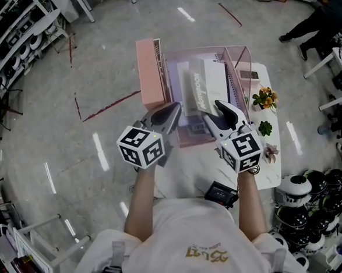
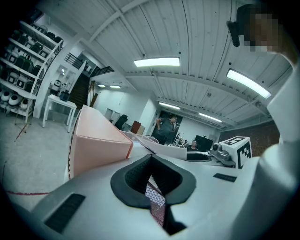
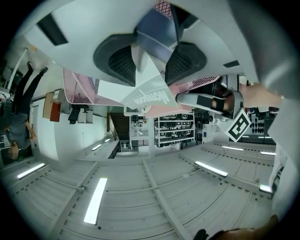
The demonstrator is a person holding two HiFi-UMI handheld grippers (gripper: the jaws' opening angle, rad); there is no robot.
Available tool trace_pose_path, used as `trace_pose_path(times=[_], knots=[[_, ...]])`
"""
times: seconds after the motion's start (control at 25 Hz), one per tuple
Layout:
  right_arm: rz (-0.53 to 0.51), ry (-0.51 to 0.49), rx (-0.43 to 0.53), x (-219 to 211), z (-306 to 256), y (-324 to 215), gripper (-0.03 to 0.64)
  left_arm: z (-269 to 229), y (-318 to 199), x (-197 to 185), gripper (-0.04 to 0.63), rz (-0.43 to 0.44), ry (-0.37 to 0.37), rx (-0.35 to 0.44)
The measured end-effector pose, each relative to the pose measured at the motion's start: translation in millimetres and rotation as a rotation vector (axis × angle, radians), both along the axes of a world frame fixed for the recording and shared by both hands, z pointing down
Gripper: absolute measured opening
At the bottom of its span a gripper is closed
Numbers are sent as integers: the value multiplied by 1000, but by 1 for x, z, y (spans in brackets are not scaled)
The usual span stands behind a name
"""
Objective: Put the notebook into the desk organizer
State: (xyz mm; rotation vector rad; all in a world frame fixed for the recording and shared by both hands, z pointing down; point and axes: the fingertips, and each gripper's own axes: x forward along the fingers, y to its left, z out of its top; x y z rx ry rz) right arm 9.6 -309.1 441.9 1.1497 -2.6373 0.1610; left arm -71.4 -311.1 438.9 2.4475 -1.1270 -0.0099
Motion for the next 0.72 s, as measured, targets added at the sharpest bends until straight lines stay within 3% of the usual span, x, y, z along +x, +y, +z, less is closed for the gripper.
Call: trace_pose_path(times=[0.16, 0.36, 0.72], knots=[[-54, 17, -22, -6, 4, 4, 252, 1, 0, 2, 17, 3, -2, 0], [-74, 55, -8, -9, 7, 6, 267, 0, 0, 4, 17, 2, -8, 0], [-72, -26, 1, -7, -2, 9, 311, -1, 6, 5, 17, 7, -16, -6]])
